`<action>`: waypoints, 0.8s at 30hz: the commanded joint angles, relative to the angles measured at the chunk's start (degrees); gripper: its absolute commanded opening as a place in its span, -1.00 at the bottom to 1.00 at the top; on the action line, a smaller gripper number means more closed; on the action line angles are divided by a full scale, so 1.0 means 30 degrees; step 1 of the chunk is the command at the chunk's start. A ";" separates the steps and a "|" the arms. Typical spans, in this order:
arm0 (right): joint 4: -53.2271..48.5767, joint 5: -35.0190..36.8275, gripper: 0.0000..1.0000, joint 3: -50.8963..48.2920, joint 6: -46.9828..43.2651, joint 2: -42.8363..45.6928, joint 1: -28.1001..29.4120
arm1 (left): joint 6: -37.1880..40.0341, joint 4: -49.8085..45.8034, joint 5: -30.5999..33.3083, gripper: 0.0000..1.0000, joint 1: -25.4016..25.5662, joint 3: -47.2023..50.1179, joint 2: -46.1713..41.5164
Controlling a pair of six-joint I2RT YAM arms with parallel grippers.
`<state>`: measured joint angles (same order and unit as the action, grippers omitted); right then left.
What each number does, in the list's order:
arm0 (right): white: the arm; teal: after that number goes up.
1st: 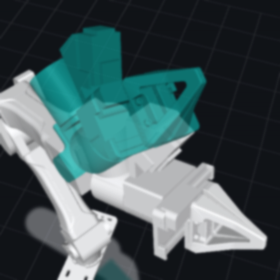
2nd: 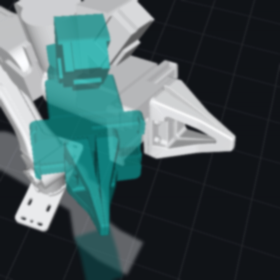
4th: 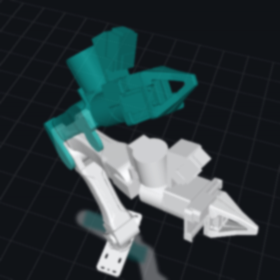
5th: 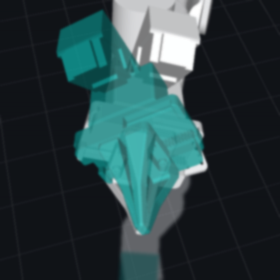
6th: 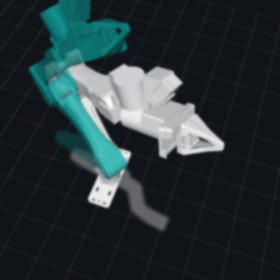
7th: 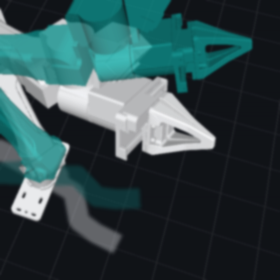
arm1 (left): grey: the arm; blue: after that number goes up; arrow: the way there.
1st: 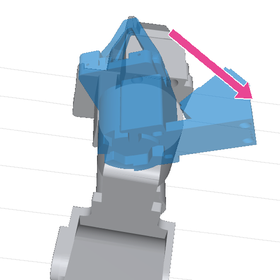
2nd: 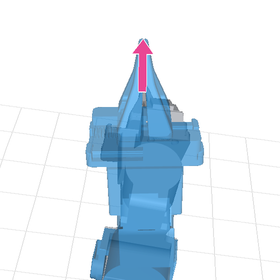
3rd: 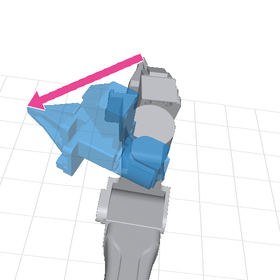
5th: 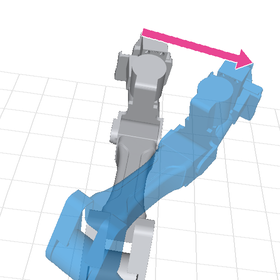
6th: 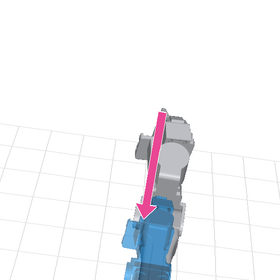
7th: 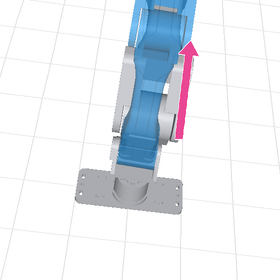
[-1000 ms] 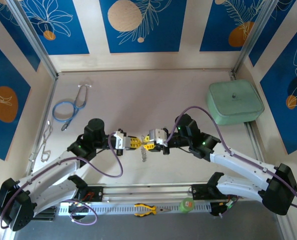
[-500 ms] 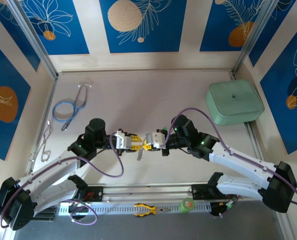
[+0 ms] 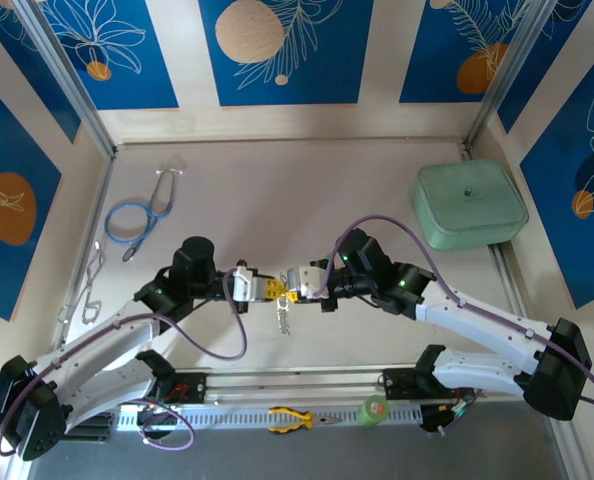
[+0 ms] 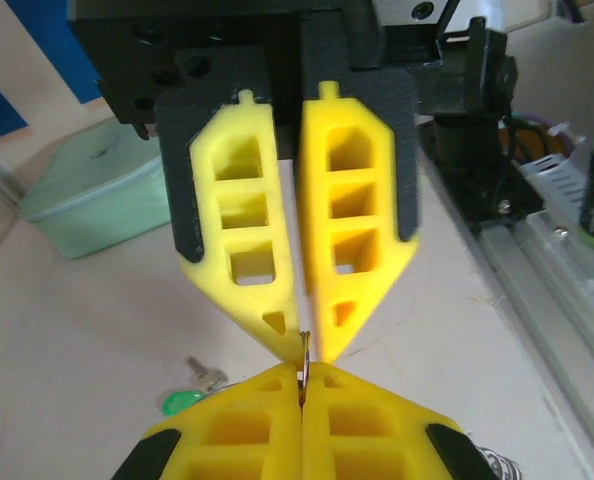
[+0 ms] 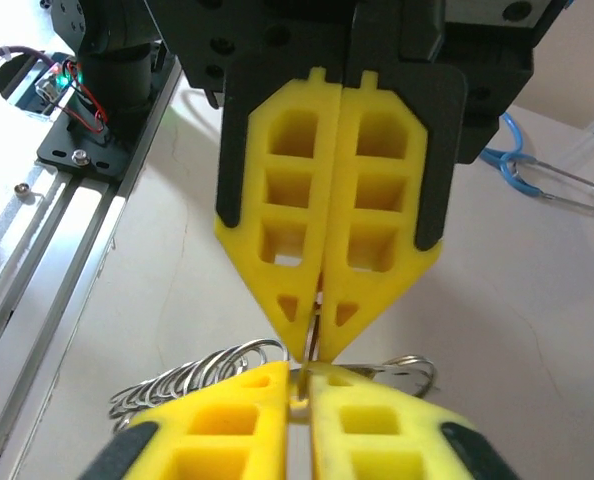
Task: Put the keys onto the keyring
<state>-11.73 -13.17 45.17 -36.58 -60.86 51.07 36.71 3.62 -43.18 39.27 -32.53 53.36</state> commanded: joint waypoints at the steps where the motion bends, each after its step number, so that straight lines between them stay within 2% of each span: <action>1: 0.0807 -0.1034 -0.65 -0.1031 0.0916 0.1263 -0.1051 | 0.2611 -0.0218 0.1591 -1.00 0.0620 -0.0217 -0.0997; 5: 0.0578 -0.1470 -0.65 -0.1849 0.1177 0.2176 -0.1944 | 0.5625 -0.0975 0.3528 -1.00 0.1192 -0.0230 -0.1632; 9: 0.0415 -0.1500 -0.66 -0.2039 0.1344 0.2441 -0.2226 | 0.7539 -0.0928 0.4690 -1.00 0.1524 -0.0157 -0.1879; 18: 0.0748 -0.1320 -0.67 -0.2365 0.1901 0.2532 -0.2626 | 0.8534 -0.0719 0.5100 -1.00 0.1703 -0.0230 -0.1682; 21: 0.1426 0.0025 -0.67 -0.2513 0.3179 0.2294 -0.2832 | 0.8608 -0.0686 0.5107 -1.00 0.1742 -0.0230 -0.1660; 24: 0.1684 0.1862 -0.67 -0.2382 0.5969 0.1551 -0.3112 | 0.8889 -0.0693 0.5321 -1.00 0.1809 -0.0224 -0.1674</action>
<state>-8.54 -12.69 38.33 -26.81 -54.85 42.54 61.06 0.97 -27.35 43.88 -32.53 48.49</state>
